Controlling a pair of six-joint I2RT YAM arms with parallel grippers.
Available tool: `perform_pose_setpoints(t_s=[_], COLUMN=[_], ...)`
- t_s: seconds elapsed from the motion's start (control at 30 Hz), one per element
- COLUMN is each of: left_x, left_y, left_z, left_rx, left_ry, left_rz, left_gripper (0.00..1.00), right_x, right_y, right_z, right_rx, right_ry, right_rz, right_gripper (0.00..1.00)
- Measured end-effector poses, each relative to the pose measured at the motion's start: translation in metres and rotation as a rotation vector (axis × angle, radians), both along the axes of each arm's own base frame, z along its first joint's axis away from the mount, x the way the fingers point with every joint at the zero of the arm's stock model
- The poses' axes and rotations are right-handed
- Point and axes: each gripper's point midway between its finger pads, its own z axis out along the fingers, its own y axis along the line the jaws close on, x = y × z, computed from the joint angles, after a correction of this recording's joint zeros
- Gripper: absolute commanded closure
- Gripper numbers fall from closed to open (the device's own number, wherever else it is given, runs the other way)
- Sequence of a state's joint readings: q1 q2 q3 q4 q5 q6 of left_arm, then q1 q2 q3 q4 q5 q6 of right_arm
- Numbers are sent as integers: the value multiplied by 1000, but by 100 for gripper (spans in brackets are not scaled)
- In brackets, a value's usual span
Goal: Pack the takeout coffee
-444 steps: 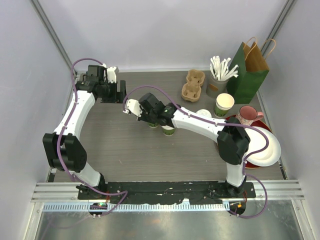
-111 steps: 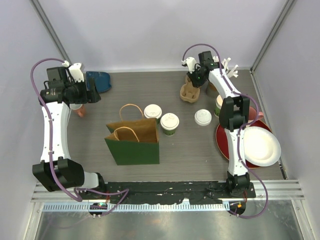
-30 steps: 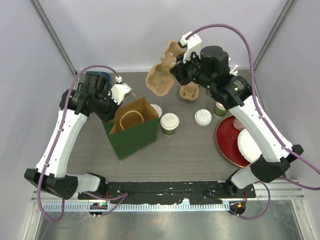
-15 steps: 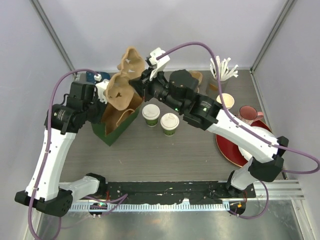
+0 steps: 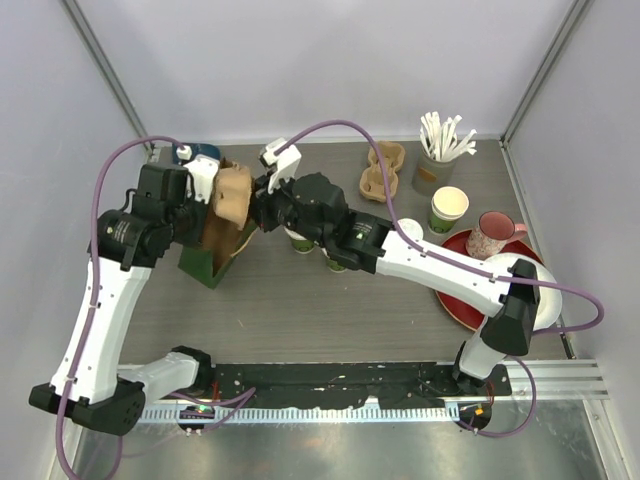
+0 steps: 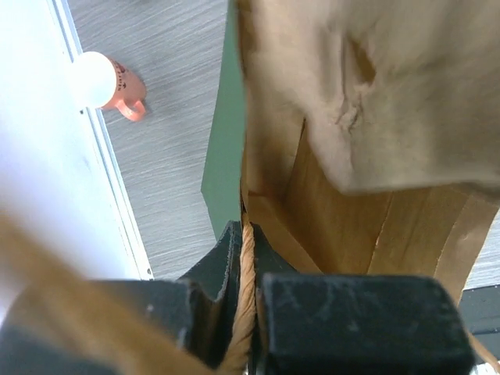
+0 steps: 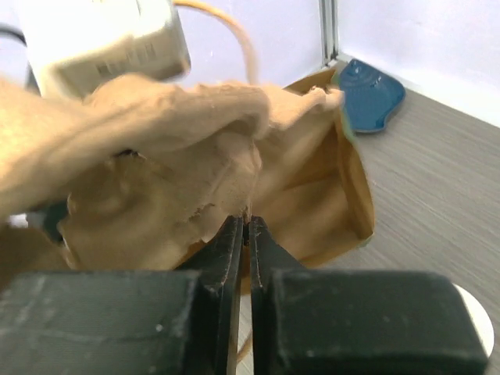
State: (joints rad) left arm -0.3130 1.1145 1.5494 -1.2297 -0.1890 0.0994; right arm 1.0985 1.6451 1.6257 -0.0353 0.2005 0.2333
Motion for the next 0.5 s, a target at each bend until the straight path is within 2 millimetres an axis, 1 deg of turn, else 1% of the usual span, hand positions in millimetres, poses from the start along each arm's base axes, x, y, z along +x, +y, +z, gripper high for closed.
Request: perform_pose_setpoints(t_s=[0.03, 0.13, 0.2, 0.27, 0.4, 0.5], left_x=[0, 3, 3, 4, 5, 4], left_y=[0, 1, 1, 0, -3, -8], left_z=[1, 3, 2, -1, -7, -7], left_rx=[0, -5, -5, 1, 7, -6], left_ry=[-4, -28, -34, -30, -16, -13], left_rz=[5, 12, 8, -5, -35, -63], left_gripper=[100, 100, 100, 100, 100, 100], right_x=[-1, -3, -4, -7, -9, -7], right_y=[0, -1, -3, -5, -10, -18], right_z=[-4, -25, -43, -55, -68, -71], right_rx=[-11, -74, -132, -181, -262, -323], right_ry=[0, 0, 3, 2, -24, -52], right_rz=[3, 9, 19, 34, 57, 51], right_gripper=[99, 99, 99, 99, 99, 99])
